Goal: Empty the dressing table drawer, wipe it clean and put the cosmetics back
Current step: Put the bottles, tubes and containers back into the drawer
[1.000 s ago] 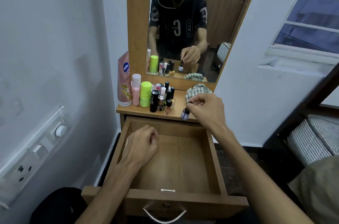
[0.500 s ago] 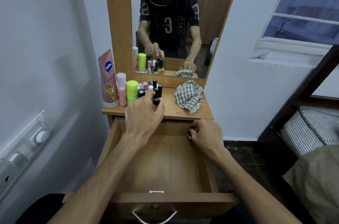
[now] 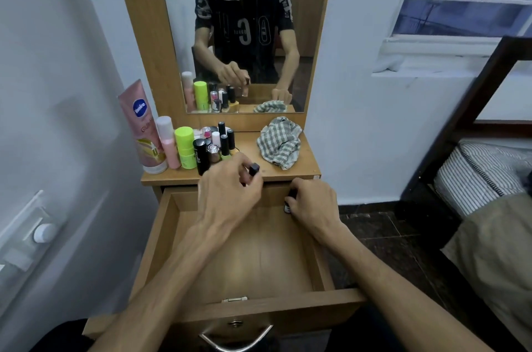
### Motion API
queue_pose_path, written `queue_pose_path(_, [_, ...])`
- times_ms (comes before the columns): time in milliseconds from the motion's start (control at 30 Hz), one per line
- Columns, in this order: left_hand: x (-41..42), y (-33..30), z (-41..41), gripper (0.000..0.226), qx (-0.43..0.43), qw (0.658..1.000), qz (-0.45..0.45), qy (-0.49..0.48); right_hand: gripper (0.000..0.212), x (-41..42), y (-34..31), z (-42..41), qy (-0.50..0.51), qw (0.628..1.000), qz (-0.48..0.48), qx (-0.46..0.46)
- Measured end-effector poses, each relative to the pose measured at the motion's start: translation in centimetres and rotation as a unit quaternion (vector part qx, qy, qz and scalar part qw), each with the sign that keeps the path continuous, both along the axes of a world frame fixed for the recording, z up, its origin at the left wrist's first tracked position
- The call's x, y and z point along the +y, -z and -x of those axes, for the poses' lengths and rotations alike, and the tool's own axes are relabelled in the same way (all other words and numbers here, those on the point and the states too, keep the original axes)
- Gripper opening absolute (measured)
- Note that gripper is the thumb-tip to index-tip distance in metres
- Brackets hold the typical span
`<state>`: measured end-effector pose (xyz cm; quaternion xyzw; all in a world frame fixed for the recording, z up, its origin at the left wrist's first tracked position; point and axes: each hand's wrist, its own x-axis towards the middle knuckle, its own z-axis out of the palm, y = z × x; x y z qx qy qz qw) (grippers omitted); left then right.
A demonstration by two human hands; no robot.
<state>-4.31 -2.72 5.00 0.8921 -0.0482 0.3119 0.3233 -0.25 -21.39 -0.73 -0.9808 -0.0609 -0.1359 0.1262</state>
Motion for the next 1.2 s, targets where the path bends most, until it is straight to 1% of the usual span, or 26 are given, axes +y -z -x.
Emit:
queue_pose_path(67, [-1.3,1.1,0.6,0.009,0.053,0.998,-0.005,0.022,0.020,-0.5,-0.8,0.4,0.001,0.999,-0.037,0.018])
queue_pose_path(133, [-2.4,2.5,0.7,0.010,0.112,0.993,-0.015,0.033,0.030,-1.5,-2.0,0.9,-0.011,0.993,-0.109,0.045])
queue_pose_path(233, [-3.6,4.3,0.3,0.012,0.170,0.984,-0.008,0.045,0.041,-2.8,-4.0,1.8,-0.072,0.968,-0.215,0.108])
queue_pose_path(300, [-4.3,5.3,-0.1,0.013,0.184,0.981,0.008,0.060,0.042,-3.0,-4.9,2.3,-0.114,0.955,-0.230,0.147])
queue_pose_path(433, [-5.3,6.8,-0.7,0.014,0.189,0.976,0.049,0.098,0.036,-2.5,-5.3,2.7,-0.174,0.953,-0.181,0.170])
queue_pose_path(600, [-5.3,7.6,-1.5,0.011,0.178,0.971,0.118,0.104,0.034,-2.4,-3.4,1.7,-0.169,0.974,-0.100,0.114])
queue_pose_path(700, [-5.1,7.9,-1.6,0.016,0.186,0.972,0.110,0.095,0.031,-2.3,-2.4,1.5,-0.178,0.977,-0.076,0.085])
queue_pose_path(767, [-5.0,7.9,-1.7,0.020,0.202,0.966,0.125,0.100,0.028,-2.1,-2.0,1.2,-0.175,0.980,-0.056,0.073])
queue_pose_path(867, [-5.0,7.9,-1.5,0.034,0.218,0.958,0.139,0.127,0.021,-1.8,-1.6,0.8,-0.144,0.988,-0.019,0.054])
queue_pose_path(967, [-5.1,8.0,-1.2,0.047,0.233,0.943,0.174,0.161,0.018,-1.9,-1.2,0.6,-0.114,0.993,-0.002,0.040])
queue_pose_path(1100, [-5.1,8.2,-1.3,0.058,0.277,0.913,0.227,0.194,0.013,-1.2,-0.6,0.8,-0.110,0.993,0.028,0.042])
queue_pose_path(1200, [-5.0,8.4,-1.2,0.064,0.305,0.894,0.256,0.204,0.012,-1.0,-0.2,0.8,-0.099,0.994,0.027,0.036])
